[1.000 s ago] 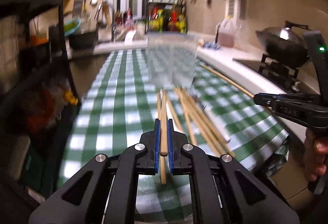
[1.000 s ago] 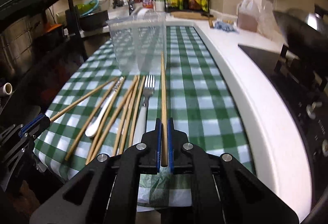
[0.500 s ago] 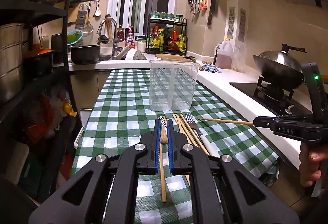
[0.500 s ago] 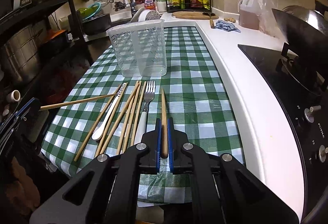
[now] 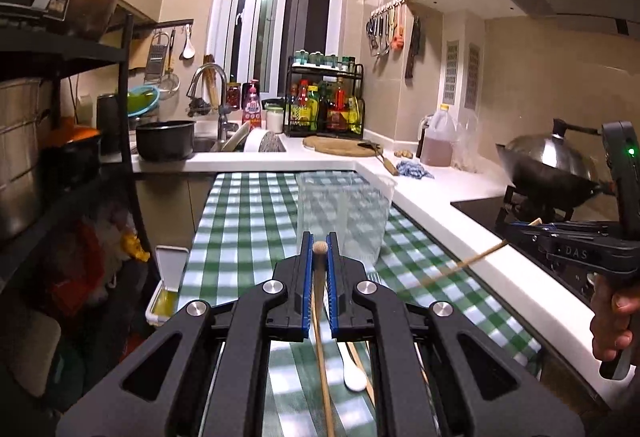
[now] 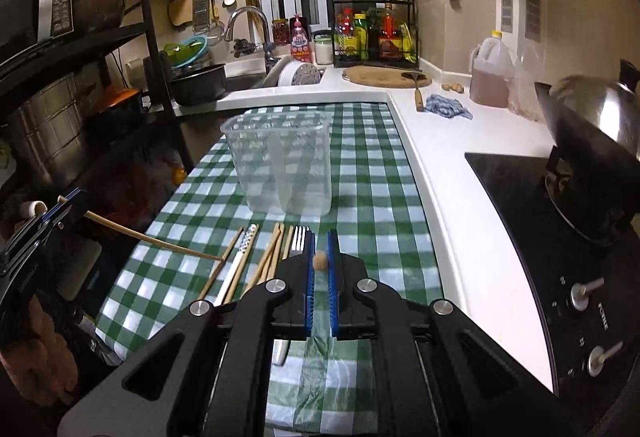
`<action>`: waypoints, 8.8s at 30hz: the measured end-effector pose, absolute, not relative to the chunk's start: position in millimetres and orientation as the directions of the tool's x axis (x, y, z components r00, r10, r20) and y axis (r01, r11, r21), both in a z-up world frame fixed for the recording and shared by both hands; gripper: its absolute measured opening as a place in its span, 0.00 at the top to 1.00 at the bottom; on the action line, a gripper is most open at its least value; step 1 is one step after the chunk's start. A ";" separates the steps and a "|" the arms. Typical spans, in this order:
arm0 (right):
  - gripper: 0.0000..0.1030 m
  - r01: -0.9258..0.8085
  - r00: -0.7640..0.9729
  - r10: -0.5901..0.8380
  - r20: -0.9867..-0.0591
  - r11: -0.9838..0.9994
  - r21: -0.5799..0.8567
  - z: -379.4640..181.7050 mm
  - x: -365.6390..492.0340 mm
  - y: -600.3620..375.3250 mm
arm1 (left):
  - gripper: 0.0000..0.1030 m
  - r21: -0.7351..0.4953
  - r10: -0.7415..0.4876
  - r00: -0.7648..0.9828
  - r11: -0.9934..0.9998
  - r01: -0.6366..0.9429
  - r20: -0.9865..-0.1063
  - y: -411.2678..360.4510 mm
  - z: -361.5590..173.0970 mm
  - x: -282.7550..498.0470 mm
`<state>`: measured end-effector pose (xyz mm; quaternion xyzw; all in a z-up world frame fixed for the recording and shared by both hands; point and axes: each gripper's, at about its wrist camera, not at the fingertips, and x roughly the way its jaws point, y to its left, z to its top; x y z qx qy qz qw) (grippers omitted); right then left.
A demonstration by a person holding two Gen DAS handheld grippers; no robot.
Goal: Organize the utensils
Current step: 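Lift the chopsticks with both tools and carry them over the clear container, then open both tools to drop the chopsticks into the clear container, then grasp the white-handled fork with the right tool while the left tool grasps a chopstick, then lift the fork and chopstick with both tools and carry them over the container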
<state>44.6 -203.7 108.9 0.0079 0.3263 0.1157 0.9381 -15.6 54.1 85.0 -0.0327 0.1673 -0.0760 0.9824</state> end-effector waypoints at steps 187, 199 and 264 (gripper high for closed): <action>0.83 -0.128 0.575 0.086 -0.814 0.992 0.014 -42.3 50.9 -171.6 | 0.94 -0.112 -0.133 0.706 0.991 0.076 -0.696 32.3 -62.8 6.8; 0.83 -0.138 0.641 0.097 -0.761 0.990 0.010 -3.1 28.6 -170.6 | 0.94 -0.131 -0.151 0.759 0.987 0.088 -0.634 38.3 -36.8 -10.9; 0.86 -0.292 0.857 0.296 -0.423 0.953 0.075 205.0 225.0 -137.9 | 0.94 -0.177 -0.299 0.879 0.952 0.249 -0.371 50.2 181.5 188.7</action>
